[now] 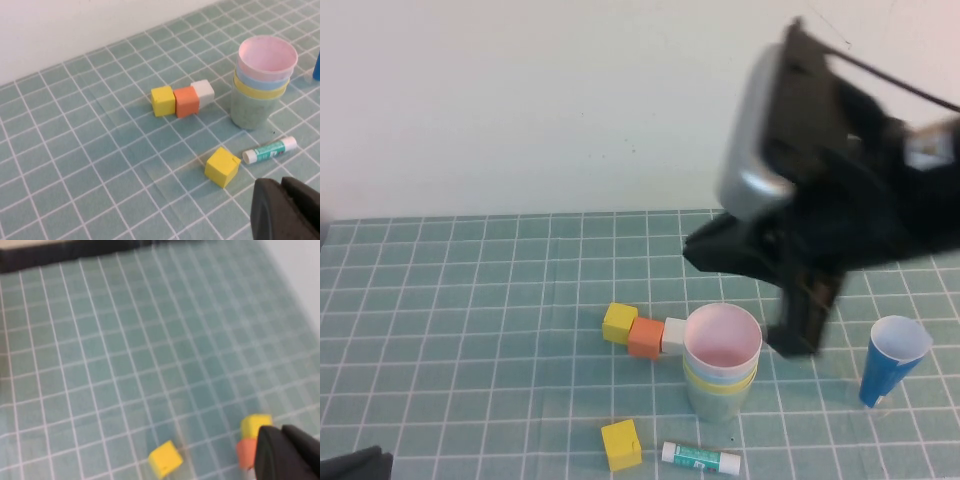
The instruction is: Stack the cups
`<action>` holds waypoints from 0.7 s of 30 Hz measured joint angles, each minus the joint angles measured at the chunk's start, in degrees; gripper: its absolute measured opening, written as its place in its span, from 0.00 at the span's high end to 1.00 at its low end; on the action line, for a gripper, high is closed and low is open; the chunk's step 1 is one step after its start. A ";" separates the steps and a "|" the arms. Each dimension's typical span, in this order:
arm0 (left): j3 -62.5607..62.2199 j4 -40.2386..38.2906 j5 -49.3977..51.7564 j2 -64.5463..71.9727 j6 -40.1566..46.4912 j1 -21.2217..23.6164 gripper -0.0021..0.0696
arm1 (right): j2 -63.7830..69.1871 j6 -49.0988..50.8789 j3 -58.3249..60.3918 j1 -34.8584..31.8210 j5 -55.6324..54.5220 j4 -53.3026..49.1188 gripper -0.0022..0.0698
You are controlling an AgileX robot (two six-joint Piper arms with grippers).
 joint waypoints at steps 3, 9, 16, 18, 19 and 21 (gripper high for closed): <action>2.40 0.00 -1.50 -3.11 0.00 0.00 0.97 | -8.88 -2.40 6.93 2.14 -5.34 0.13 0.97; 3.50 0.00 -0.82 -4.22 0.00 0.00 0.97 | -25.11 -3.10 19.88 2.90 -12.58 1.73 0.97; 3.50 0.00 1.91 -4.35 0.00 0.00 0.97 | -37.56 -3.24 31.42 2.90 -21.32 2.41 0.97; 3.50 0.00 2.14 -4.35 0.00 0.00 0.97 | -39.13 -3.38 33.73 2.90 -26.17 3.15 0.97; 3.50 0.00 2.26 -4.35 0.00 0.00 0.97 | -39.39 -3.38 34.69 2.90 -29.28 4.09 0.97; 3.50 0.00 2.37 -4.35 0.00 0.00 0.97 | -39.28 -3.38 35.99 2.90 -34.13 5.83 0.97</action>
